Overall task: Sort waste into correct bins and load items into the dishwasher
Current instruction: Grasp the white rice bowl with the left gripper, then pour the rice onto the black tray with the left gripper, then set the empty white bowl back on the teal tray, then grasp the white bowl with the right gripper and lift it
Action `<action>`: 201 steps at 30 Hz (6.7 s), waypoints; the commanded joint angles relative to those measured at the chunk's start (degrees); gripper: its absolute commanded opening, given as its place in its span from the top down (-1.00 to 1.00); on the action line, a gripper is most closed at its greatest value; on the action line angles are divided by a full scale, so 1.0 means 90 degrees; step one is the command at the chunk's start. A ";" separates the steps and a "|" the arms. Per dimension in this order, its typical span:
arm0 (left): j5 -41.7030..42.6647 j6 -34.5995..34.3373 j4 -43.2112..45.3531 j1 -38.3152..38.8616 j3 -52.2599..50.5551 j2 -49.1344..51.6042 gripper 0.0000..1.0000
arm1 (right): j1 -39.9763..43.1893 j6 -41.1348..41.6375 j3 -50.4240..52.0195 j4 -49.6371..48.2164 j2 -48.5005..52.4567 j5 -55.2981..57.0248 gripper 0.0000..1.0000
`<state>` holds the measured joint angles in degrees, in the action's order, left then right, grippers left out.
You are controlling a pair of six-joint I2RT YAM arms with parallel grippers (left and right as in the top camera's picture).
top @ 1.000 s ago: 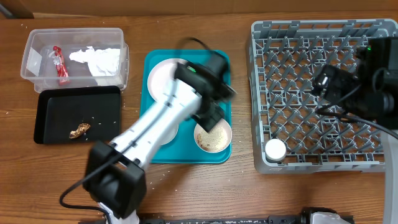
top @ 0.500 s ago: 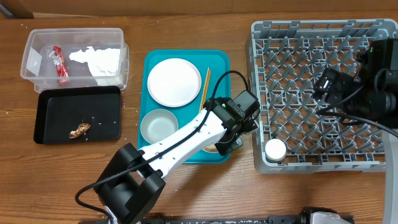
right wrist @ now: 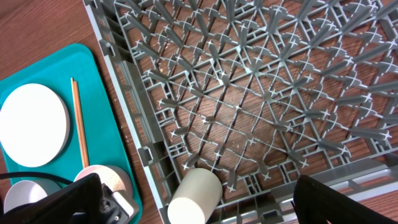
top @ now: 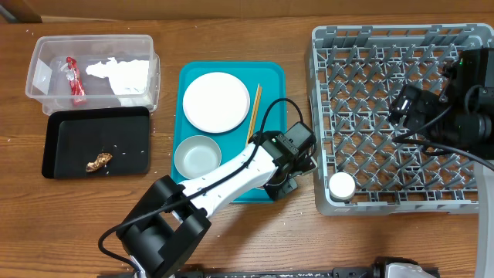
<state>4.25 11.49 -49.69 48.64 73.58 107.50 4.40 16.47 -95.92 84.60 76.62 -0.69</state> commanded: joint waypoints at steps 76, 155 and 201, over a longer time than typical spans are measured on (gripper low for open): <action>0.9595 -0.0328 -0.1523 -1.0778 0.0580 -0.0100 0.92 | 0.0024 -0.0192 -0.0085 0.0002 0.0000 -0.0027 -1.00; 0.0308 -0.2858 -0.2293 -0.0588 0.2385 0.1185 0.39 | 0.0024 -0.0362 0.0080 -0.0032 0.0000 -0.0029 -1.00; 0.0571 -0.2057 -0.2783 -0.6280 0.3866 -0.0279 -0.79 | -0.4233 0.1413 0.2164 -0.3089 0.3526 -0.0260 0.01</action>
<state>9.98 -9.47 -74.96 -7.03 108.38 105.12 -33.76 28.67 -76.31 57.43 108.81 -3.95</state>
